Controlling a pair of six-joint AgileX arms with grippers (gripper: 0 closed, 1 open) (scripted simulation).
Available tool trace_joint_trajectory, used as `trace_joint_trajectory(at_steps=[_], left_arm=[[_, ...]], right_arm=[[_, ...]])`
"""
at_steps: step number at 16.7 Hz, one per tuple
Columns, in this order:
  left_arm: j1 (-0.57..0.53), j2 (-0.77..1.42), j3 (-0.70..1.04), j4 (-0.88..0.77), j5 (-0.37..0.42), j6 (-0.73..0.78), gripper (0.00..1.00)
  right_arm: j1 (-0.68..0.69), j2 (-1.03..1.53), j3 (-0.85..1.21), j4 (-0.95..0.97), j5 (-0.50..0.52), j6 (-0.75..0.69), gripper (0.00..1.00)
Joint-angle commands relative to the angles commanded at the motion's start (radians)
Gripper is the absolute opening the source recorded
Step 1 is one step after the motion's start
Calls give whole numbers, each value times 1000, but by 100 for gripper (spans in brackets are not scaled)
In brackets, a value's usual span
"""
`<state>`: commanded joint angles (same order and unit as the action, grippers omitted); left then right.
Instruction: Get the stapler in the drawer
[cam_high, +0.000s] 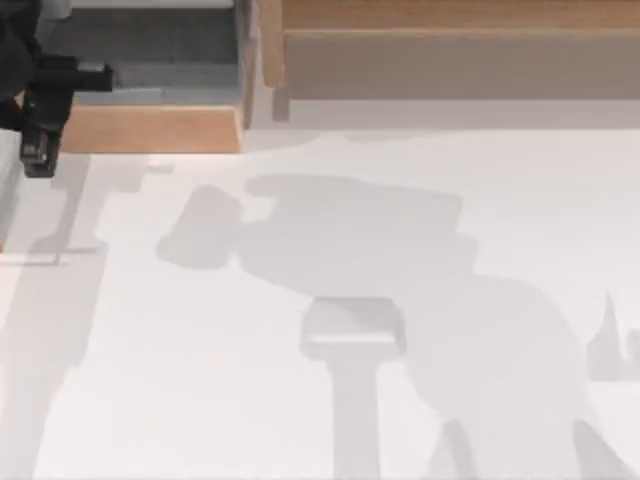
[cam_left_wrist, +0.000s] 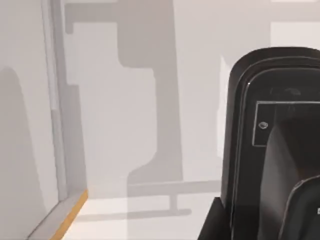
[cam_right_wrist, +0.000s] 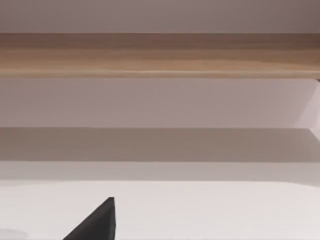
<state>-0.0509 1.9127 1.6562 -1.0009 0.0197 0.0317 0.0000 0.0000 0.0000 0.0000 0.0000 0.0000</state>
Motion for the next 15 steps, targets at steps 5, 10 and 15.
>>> trace_joint_trajectory(at_steps=[5, 10, 15], left_arm=[[183, 188, 374, -141, -21, 148, 0], [347, 470, 670, -285, -37, 260, 0], [384, 674, 817, -392, -17, 325, 0]], right_arm=[[0, 0, 0, 0, 0, 0, 100], [0, 0, 0, 0, 0, 0, 100], [0, 0, 0, 0, 0, 0, 100]])
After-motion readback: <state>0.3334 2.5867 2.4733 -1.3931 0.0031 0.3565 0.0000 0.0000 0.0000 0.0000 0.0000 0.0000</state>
